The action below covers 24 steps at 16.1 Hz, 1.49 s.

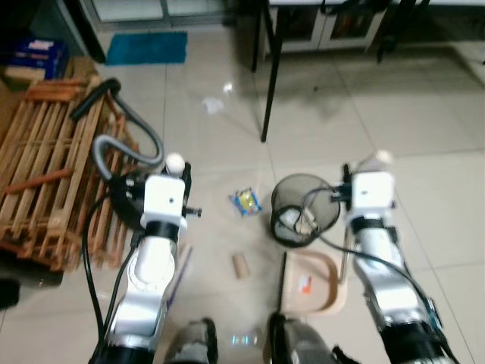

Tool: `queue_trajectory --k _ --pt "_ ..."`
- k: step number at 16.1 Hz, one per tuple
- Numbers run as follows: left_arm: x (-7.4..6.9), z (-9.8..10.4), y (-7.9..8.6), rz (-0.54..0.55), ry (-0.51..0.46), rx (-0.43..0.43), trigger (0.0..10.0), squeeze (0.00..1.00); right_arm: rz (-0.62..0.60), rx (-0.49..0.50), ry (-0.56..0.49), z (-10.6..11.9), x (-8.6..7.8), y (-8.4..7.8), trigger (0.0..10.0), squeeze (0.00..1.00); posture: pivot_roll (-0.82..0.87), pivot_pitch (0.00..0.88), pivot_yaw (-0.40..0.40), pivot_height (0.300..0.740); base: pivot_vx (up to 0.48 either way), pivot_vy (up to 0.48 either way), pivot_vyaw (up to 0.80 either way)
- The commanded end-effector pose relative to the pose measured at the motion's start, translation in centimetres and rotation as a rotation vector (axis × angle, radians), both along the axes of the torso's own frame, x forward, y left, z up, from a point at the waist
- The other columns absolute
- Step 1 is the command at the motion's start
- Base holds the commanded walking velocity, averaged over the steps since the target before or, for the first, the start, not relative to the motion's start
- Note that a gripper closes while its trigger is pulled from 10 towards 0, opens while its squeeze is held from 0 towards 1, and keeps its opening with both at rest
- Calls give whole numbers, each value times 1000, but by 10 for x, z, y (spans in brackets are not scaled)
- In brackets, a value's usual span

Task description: Sweep floor

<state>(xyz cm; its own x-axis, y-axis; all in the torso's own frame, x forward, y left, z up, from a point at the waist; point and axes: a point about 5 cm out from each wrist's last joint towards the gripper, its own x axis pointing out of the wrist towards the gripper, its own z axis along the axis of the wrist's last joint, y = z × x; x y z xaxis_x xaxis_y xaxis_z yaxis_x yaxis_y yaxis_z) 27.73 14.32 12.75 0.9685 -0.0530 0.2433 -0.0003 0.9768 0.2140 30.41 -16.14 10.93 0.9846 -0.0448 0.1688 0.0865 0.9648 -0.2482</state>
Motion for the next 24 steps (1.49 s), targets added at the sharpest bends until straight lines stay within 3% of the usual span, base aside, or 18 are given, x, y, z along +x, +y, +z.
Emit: queue_trajectory --k 1,2,3,4,7,10,15,18,21,24 --pt "-2 -4 0 9 -8 -4 10000 0 27 -42 -30 0 0 8 10000 0 -34 345 -17 740 0 0 0" --pt "-2 -7 -2 -1 -16 -9 10000 0 47 -50 -47 -2 2 21 10000 0 -31 350 -21 740 0 0 0" --pt "-2 -9 -3 -6 -19 -12 10000 0 52 -51 -49 -3 3 25 10000 0 -31 350 -21 740 0 0 0" --pt "-1 -10 -5 -14 -33 -16 10000 0 70 -30 -52 -6 3 41 10000 0 -25 349 -23 740 0 0 0" --pt "3 -9 -9 -34 -75 -10 10000 0 55 112 -40 -8 5 59 10000 0 -21 348 -21 740 0 0 0" --pt "9 -9 -14 -70 -84 -28 10000 0 45 216 -18 -10 7 66 10000 0 -16 343 -21 740 0 0 0" --pt "16 -3 -21 -123 -113 -39 10000 0 70 271 -53 2 12 68 10000 0 -13 335 -19 740 0 0 0" --pt "17 -4 -20 -141 -115 -32 10000 0 182 224 -127 19 13 65 10000 0 -16 335 -18 740 0 0 0" --pt "17 -6 -17 -141 -108 -23 10000 0 434 97 -226 38 5 69 10000 0 -18 335 -16 740 0 0 0" --pt "19 -7 -15 -139 -107 -20 10000 0 502 8 -234 37 -1 67 10000 0 -20 334 -14 740 0 0 0"
